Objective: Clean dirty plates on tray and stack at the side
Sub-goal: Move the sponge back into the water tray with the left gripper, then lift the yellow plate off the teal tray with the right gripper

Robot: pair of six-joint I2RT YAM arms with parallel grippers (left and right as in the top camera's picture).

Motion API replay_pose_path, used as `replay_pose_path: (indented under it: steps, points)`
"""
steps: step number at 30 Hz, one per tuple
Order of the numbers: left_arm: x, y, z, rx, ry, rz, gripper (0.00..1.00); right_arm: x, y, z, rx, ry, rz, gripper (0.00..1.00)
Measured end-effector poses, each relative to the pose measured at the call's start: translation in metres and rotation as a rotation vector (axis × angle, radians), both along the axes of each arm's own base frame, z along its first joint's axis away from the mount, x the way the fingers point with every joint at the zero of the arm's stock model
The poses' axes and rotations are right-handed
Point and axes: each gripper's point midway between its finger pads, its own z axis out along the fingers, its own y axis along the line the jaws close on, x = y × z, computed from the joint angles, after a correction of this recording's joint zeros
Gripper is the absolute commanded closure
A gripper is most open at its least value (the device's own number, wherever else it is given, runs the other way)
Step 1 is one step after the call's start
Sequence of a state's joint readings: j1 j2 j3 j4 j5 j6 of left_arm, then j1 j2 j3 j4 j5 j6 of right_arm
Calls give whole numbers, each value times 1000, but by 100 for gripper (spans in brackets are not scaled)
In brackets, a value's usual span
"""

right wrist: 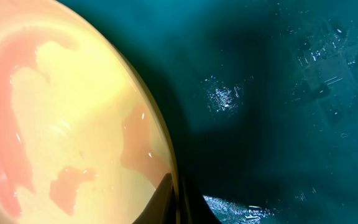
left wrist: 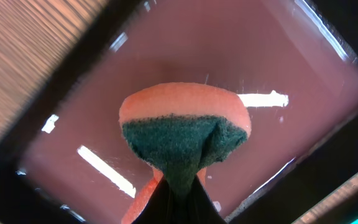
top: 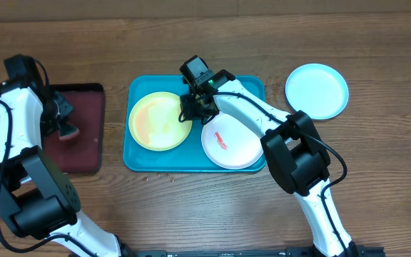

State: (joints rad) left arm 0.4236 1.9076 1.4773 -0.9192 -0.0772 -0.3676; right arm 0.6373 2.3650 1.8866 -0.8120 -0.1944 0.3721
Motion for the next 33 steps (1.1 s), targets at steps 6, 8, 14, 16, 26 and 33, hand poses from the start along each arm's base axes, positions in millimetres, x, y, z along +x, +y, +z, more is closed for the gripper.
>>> replay_pose_path:
  steps: [6, 8, 14, 16, 26, 33]
  points:
    - [-1, -13, -13, -64, -11, -14, 64, 0, 0, 0, 1, 0, 0, 96]
    - [0, -13, -13, -67, -16, -18, 64, 0, 0, 0, 1, 0, -1, 96]
    - [-6, -18, -13, -90, 6, -19, 64, 0, 0, 0, 1, 0, 0, 96]
    - [-11, -21, -9, -107, 33, -19, 65, 0, 0, 0, 1, 0, 0, 96]
    - [16, -15, 65, -96, -63, -29, 0, -3, -10, 5, -67, 8, -5, 96]
    - [14, -16, 65, -103, -55, -28, 0, 19, -30, 61, -311, -186, 15, 96]
